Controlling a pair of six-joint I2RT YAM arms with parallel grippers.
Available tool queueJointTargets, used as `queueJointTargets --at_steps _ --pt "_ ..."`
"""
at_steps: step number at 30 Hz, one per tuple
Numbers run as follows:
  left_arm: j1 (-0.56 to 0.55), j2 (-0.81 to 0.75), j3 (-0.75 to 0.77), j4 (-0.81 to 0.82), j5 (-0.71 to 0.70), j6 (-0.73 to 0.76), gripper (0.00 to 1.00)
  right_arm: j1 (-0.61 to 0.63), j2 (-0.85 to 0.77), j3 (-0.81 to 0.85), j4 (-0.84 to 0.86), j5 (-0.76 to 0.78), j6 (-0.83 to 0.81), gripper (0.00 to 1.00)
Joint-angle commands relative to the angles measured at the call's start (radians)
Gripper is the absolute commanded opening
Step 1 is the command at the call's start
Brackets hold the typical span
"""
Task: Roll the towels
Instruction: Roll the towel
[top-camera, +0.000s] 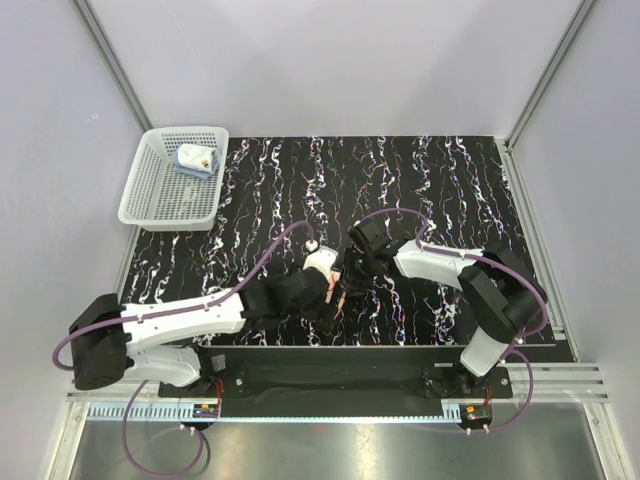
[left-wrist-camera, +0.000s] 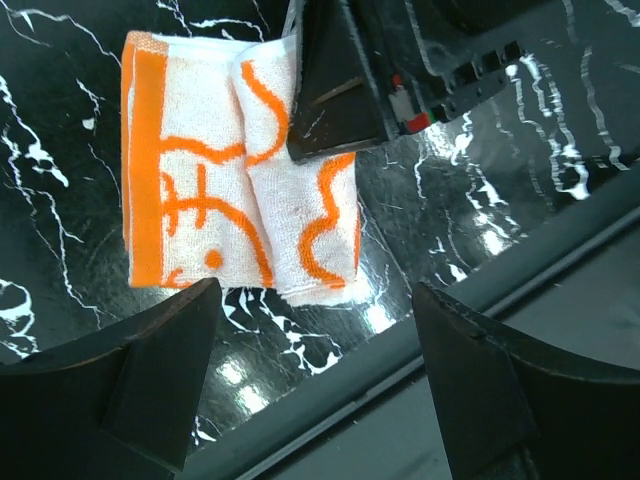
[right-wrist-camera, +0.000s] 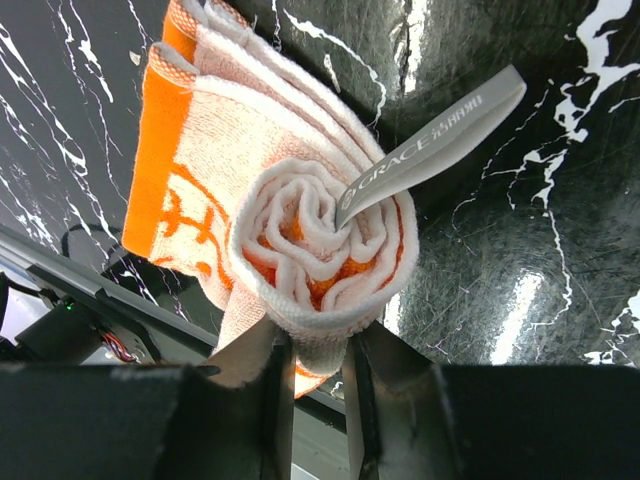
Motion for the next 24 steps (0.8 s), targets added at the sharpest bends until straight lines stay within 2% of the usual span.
queueJointTargets --at_steps 1,9,13,19,24 --pt "-0.07 0.072 0.057 -0.001 -0.189 0.038 0.83 0.015 0.024 0.034 -0.062 0.018 -0.03 0.22" --pt "-0.149 0.272 0.161 -0.001 -0.246 0.026 0.8 0.015 0.032 0.04 -0.065 0.009 -0.035 0.21" --pt "-0.15 0.373 0.167 0.023 -0.254 0.015 0.65 0.017 0.028 0.037 -0.065 0.003 -0.035 0.2" --pt "-0.146 0.448 0.137 0.065 -0.249 -0.01 0.51 0.015 0.02 0.022 -0.064 0.0 -0.035 0.2" --pt "-0.138 0.438 0.088 0.112 -0.236 -0.016 0.26 0.017 0.024 0.014 -0.051 -0.02 -0.037 0.2"
